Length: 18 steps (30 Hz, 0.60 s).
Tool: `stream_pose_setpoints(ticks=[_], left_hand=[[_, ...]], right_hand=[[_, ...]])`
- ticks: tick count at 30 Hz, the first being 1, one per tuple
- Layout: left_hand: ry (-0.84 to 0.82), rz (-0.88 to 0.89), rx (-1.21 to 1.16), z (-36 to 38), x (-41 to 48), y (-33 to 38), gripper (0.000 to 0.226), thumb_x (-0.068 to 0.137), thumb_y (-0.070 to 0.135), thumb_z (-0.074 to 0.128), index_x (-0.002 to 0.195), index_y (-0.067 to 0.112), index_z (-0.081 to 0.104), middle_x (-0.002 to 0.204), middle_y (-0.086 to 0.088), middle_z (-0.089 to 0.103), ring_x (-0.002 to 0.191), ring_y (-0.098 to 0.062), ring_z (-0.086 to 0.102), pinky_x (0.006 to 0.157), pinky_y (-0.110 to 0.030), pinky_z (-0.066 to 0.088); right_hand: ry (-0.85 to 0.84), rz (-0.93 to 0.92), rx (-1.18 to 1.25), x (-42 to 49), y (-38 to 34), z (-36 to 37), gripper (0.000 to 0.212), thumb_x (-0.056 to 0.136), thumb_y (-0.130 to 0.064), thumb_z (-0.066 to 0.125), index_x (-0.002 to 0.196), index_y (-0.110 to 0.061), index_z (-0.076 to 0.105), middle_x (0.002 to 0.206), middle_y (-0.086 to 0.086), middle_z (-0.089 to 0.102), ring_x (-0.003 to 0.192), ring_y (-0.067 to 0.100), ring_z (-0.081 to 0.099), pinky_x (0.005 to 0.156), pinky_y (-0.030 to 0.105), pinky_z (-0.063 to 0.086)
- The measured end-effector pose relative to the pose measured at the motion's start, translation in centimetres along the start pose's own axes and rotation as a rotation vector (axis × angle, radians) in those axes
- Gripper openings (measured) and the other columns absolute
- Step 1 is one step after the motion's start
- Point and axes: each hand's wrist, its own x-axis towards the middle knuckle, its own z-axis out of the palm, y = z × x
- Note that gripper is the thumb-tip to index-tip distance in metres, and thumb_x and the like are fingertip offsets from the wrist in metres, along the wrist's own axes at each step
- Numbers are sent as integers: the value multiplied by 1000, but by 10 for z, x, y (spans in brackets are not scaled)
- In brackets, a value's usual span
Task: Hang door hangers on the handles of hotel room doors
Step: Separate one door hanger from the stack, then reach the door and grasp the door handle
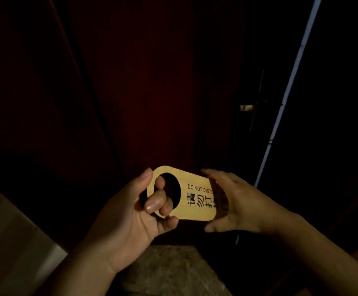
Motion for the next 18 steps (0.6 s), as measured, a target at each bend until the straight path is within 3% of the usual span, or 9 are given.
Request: stream_pose_setpoints(ticks=[3, 6, 9, 11, 15, 18], left_hand=[[-141, 29, 134, -20, 33, 7, 47, 48, 50, 92, 79, 18, 73, 58, 1, 48, 61, -14, 57, 57, -32, 53], [-257, 25, 210, -37, 71, 13, 48, 54, 43, 92, 89, 16, 74, 67, -6, 59, 72, -19, 62, 67, -37, 55], [-308, 30, 183, -48, 118, 24, 51, 58, 38, 92, 98, 12, 72, 73, -10, 61, 79, -22, 65, 74, -41, 55], [-332, 3, 158, -53, 154, 34, 55, 57, 39, 92, 101, 11, 72, 78, -11, 63, 84, -24, 66, 75, -42, 55], [-464, -58, 196, -54, 216, 48, 64, 61, 47, 89, 111, 11, 69, 103, -19, 70, 104, -31, 67, 81, -45, 55], [-519, -74, 251, -45, 255, 54, 74, 58, 60, 84, 114, 15, 69, 102, -12, 71, 98, -25, 68, 77, -38, 55]], right_hand=[[50, 67, 227, 28, 22, -9, 95, 67, -69, 71, 146, -47, 24, 141, -28, 32, 127, -8, 33, 104, 20, 34], [376, 139, 501, 60, 41, -14, 55, 80, -58, 59, 131, -39, 52, 127, -22, 54, 113, -9, 52, 94, 22, 46], [645, 276, 681, 96, 57, -26, 35, 87, -54, 50, 111, -33, 64, 107, -10, 66, 100, 3, 63, 85, 28, 50], [749, 387, 806, 117, 68, -38, 35, 93, -51, 47, 108, -26, 66, 105, -2, 68, 100, 15, 65, 82, 30, 51], [812, 592, 975, 150, 90, -57, 53, 96, -53, 45, 131, -15, 55, 113, 7, 66, 100, 22, 65, 78, 33, 51], [829, 679, 1043, 168, 102, -70, 63, 94, -61, 39, 138, -17, 48, 121, 8, 61, 104, 25, 63, 81, 35, 48]])
